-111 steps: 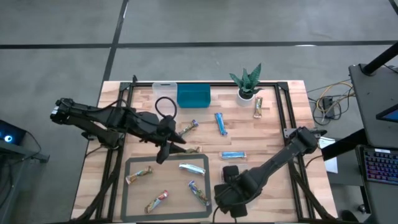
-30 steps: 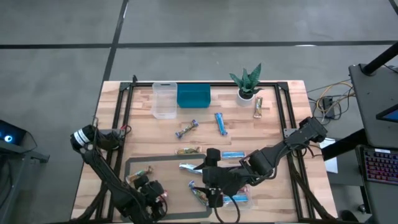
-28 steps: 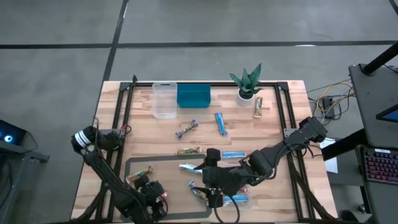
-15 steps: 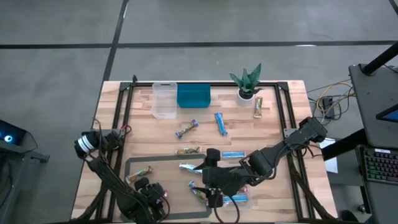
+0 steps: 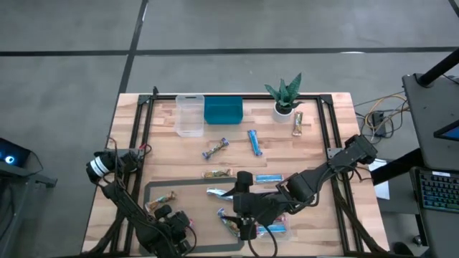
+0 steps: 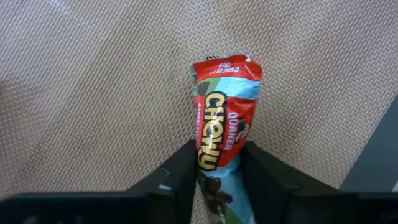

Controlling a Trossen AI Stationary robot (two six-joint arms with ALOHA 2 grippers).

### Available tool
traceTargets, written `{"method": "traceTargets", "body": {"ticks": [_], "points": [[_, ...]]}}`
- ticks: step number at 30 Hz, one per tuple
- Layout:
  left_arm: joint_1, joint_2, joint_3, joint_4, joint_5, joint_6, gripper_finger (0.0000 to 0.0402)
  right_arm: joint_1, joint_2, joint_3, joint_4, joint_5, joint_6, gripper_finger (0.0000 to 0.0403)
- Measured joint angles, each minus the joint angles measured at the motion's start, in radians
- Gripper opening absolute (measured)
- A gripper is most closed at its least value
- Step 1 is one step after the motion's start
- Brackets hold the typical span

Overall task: Pick and place Granola Bars by type
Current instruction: Put the red granola bar into the bottom transparent bin

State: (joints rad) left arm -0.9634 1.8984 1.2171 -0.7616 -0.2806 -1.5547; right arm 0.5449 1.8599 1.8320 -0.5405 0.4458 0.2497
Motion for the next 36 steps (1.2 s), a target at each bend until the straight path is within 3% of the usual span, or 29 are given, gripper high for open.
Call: {"method": "traceTargets", "body": {"ticks": [10,20,27,36], "points": [[0.001,-0.019,0.004,0.001,-0.026,0.029,0.0013,0.0,0.0,0.0,-0.002,0.0,-0.01,0.0257],[0.042,-0.115,0.004,-0.024,-0.102,0.112,0.0011,0.0,-0.007,0.02,-0.006,0.0,-0.018,0.0272],[0.078,-0.228,0.005,-0.027,-0.243,0.176,0.0011,0.0,-0.046,0.047,-0.009,0.007,-0.011,0.0289],[0.123,-0.4,0.006,-0.013,-0.395,0.313,0.0011,-0.004,-0.129,0.047,-0.111,0.099,0.076,0.0288]]}}
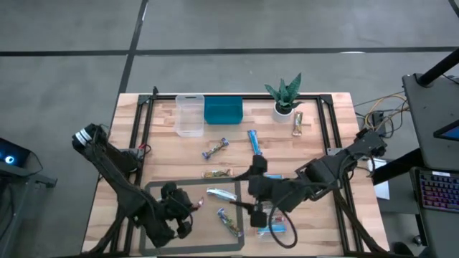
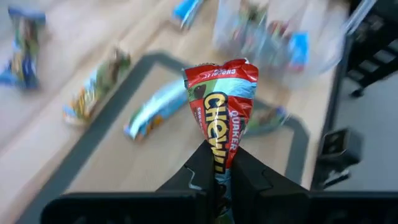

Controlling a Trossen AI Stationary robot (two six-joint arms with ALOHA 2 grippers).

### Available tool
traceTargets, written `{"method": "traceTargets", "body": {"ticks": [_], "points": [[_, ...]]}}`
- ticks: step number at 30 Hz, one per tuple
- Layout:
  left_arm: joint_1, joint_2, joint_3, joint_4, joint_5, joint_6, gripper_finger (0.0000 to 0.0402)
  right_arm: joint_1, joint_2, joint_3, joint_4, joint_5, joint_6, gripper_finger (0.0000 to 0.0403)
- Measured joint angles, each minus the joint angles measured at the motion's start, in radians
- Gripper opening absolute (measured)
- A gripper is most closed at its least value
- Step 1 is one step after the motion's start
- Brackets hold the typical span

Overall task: Pick and place Granola Bars by type
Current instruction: Put the red granola bar into the bottom transparent bin

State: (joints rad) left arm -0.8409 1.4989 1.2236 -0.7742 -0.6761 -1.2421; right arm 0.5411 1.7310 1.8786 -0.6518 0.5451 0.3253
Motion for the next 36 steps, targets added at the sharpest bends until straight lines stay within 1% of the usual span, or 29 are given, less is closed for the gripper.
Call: {"method": "traceTargets", "body": {"ticks": [4,10,14,20,25,29,36], "points": [[0.022,-0.068,0.0,0.073,-0.054,0.136,0.0011,-0.002,-0.018,0.0,-0.029,0.023,0.016,0.0283],[0.068,-0.146,0.001,0.278,-0.143,0.412,0.001,-0.006,-0.021,0.0,-0.027,0.035,0.015,0.0279],[0.106,-0.174,0.001,0.418,-0.153,0.589,0.0009,-0.011,-0.021,-0.001,-0.026,0.035,0.015,0.0283],[0.15,-0.187,0.001,0.603,-0.154,0.81,0.0009,-0.012,-0.023,-0.001,-0.021,0.087,0.015,0.0297],[0.182,-0.188,0.001,0.72,-0.153,0.933,0.0009,-0.02,-0.023,-0.001,-0.01,0.088,0.015,0.0306],[0.201,-0.186,0.001,0.822,-0.153,1.024,0.0009,-0.029,-0.023,-0.001,0.007,0.087,0.011,0.0303],[0.227,-0.184,0.001,0.935,-0.118,1.094,0.0009,-0.041,-0.023,-0.001,0.008,0.087,0.0,0.0291]]}}
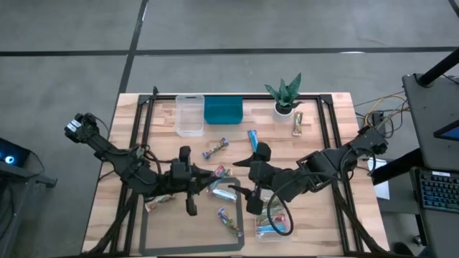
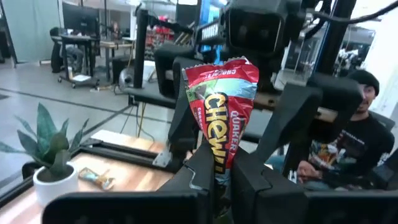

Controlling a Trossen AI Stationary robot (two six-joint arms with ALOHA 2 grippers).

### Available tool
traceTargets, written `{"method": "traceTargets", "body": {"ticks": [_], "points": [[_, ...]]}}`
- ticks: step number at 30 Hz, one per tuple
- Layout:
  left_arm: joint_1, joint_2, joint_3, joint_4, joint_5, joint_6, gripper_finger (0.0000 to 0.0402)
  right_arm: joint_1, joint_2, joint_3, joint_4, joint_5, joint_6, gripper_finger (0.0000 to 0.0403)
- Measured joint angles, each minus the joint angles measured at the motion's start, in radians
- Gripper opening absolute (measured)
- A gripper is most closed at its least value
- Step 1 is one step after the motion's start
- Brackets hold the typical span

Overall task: Pick and place Granola Bars by type
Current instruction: Put the red granola bar into the bottom transparent bin

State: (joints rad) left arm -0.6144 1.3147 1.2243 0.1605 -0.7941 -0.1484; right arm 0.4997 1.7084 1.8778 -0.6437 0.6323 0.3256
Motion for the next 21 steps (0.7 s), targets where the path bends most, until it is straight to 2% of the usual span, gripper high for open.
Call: {"method": "traceTargets", "body": {"ticks": [12,21], "points": [[0.072,0.045,0.002,0.104,0.016,0.076,0.0009,-0.004,0.001,0.0,0.002,0.0,-0.019,0.029],[0.101,0.103,0.093,0.069,0.094,0.13,0.0009,-0.011,0.002,0.0,0.001,-0.001,-0.041,0.0281]]}}
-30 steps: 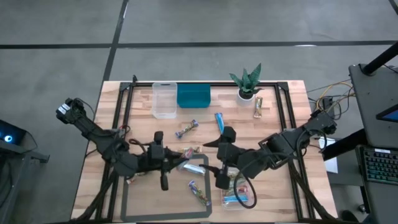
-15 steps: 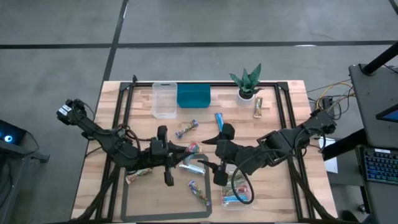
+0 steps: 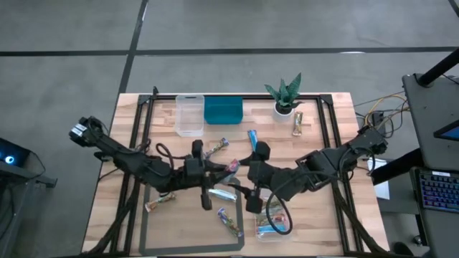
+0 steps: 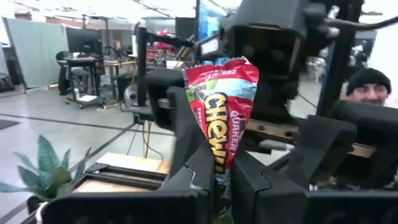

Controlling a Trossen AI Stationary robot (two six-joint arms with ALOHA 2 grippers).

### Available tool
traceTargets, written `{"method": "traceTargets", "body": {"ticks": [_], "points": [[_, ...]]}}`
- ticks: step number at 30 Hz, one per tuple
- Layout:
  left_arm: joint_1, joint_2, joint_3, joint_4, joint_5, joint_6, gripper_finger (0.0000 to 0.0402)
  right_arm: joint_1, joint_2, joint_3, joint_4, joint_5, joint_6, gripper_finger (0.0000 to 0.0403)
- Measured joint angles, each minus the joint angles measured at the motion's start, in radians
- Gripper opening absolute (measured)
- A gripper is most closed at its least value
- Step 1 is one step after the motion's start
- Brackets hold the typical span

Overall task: Pick and place Granola Bars by type
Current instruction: Put the red granola bar into the bottom transparent bin

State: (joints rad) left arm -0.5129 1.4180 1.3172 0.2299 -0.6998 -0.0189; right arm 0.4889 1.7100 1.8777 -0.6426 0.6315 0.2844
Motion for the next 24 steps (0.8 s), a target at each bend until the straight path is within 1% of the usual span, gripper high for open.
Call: {"method": "traceTargets", "body": {"ticks": [6,10,14,24], "points": [[0.001,0.017,0.022,-0.06,0.012,-0.011,0.0009,-0.003,0.0,0.0,0.002,0.0,0.0,0.028],[0.001,0.017,0.022,-0.06,0.012,-0.013,0.0009,-0.003,0.0,0.0,0.002,0.0,0.0,0.0264],[0.001,0.017,0.029,-0.06,0.012,-0.008,0.0009,-0.003,0.0,0.0,0.002,0.0,0.0,0.0232],[0.002,0.017,0.031,-0.058,0.01,-0.007,0.0009,-0.003,0.001,0.0,0.002,-0.002,-0.008,0.0136]]}}
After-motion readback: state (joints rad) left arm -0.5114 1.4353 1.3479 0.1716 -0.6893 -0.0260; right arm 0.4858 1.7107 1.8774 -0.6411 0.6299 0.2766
